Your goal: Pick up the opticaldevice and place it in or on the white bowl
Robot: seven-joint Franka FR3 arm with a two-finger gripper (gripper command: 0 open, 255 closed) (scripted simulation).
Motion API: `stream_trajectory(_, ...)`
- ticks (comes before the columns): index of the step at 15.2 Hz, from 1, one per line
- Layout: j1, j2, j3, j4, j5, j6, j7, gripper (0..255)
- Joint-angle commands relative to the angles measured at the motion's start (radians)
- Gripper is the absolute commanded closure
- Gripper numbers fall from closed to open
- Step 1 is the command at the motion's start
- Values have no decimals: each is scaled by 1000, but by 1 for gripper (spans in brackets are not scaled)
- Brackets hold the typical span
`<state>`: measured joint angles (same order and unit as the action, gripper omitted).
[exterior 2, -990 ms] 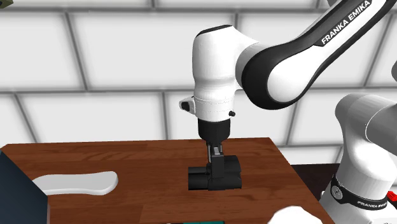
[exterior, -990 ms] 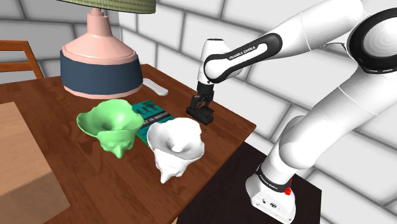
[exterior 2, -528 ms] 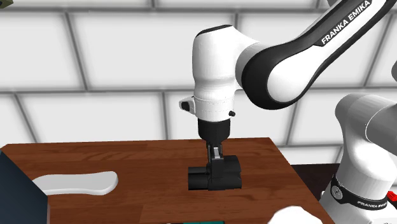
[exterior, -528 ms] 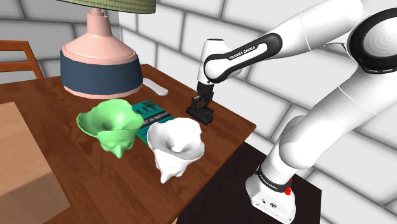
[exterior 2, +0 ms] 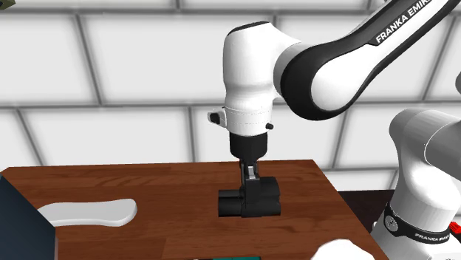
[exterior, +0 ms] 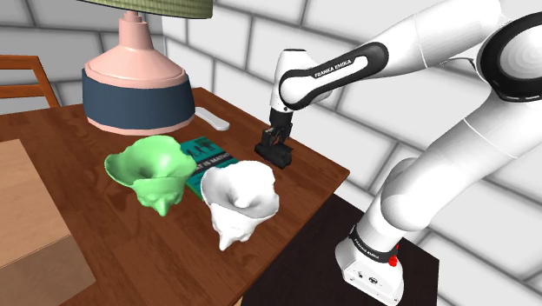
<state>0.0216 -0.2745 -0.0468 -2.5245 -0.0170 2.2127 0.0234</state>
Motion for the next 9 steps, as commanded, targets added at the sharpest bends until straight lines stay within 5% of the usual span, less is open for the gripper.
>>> stream_trajectory(1, 1, -18, 1, 12, 0, -30, 2, 255)
stream_trajectory(9, 0, -71, 3, 78, -1, -149, 3, 255)
